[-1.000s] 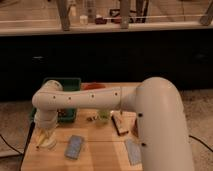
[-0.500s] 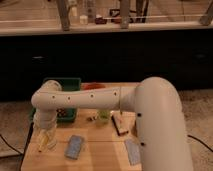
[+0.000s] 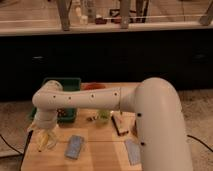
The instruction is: Place banana in paper cup
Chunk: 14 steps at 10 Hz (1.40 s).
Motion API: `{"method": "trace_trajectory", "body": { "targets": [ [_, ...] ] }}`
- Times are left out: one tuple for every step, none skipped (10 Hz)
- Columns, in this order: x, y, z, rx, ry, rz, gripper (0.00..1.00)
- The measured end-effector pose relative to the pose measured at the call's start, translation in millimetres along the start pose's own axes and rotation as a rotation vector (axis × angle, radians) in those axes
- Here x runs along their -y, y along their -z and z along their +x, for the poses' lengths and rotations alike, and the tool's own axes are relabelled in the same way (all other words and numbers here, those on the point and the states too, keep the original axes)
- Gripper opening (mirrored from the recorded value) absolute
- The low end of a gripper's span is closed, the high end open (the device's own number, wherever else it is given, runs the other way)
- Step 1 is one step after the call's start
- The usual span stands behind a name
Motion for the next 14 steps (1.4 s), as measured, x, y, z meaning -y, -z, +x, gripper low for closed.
{"method": "trace_trajectory", "body": {
  "targets": [
    [0,0,0,0.002,0.002,0.0,0.8],
    [-1,0,0,0.003,0.003,0.0,0.8],
    [-1,1,1,0.004,0.005,0.002,0.8],
    [-2,2,1,0.005,0.007,0.002,0.8],
    [-3,3,2,0.006,0.009,0.003,0.8],
    [-3,4,2,0.007,0.015,0.005,0.8],
    [-4,5,3,0.007,0.025,0.009,0.8],
    [-4,7,4,0.006,0.032,0.012,0.8],
    [-4,9,6,0.008,0.043,0.011,0.8],
    [-4,11,5,0.011,0.052,0.008,0.8],
    [-4,13,6,0.014,0.061,0.005,0.8],
    [-4,16,7,0.017,0.069,0.002,0.8],
    [-4,19,8,0.02,0.075,-0.001,0.8],
    [-4,18,8,0.02,0.075,-0.002,0.8]
  ]
}}
